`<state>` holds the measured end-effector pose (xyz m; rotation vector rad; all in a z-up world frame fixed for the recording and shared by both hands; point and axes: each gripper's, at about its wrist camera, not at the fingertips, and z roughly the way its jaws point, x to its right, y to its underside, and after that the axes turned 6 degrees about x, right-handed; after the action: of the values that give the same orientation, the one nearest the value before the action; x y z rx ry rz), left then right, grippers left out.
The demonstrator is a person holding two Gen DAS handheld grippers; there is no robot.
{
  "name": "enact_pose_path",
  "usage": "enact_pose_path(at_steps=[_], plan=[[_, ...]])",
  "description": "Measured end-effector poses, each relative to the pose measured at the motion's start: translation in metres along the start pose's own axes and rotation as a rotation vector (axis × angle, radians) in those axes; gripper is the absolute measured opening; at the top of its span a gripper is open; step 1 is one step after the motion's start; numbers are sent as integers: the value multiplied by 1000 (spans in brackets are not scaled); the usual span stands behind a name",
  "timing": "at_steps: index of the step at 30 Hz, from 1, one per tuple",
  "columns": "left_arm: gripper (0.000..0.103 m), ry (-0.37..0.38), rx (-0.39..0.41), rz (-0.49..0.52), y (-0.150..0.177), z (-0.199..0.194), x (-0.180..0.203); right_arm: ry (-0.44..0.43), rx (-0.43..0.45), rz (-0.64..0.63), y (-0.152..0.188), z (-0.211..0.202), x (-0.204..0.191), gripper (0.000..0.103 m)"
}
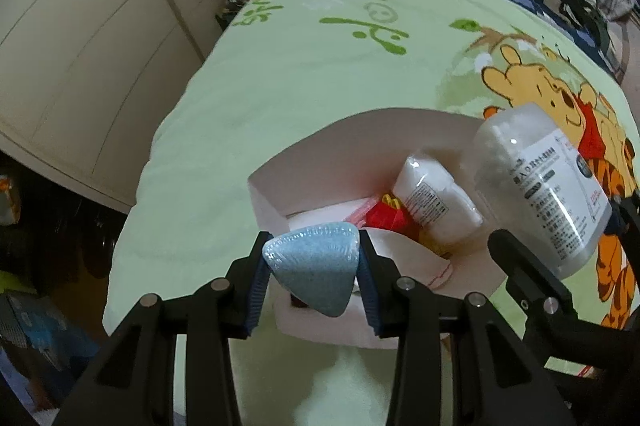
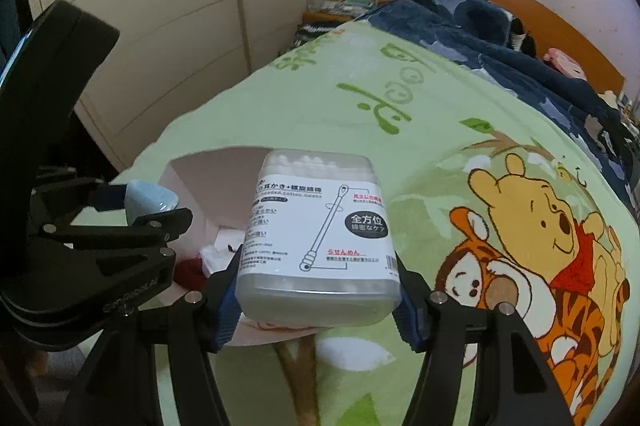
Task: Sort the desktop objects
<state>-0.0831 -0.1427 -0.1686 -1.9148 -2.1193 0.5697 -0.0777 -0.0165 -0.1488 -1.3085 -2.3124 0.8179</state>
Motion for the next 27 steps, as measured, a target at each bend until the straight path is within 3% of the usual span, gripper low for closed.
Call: enact_pose_path(at_steps=[5, 13, 18, 27], plan=[[42, -8, -44, 32, 0, 14, 5, -17, -58, -34, 0, 15, -2, 65], [59, 18, -85, 20, -5, 24, 2, -32, -77, -36, -3, 21, 3, 65], [78, 20, -90, 11, -9, 19, 1, -36, -45, -6, -8, 9, 9, 65], [79, 13, -16, -39, 0, -35, -5, -43, 71, 90, -16, -46, 15, 65]])
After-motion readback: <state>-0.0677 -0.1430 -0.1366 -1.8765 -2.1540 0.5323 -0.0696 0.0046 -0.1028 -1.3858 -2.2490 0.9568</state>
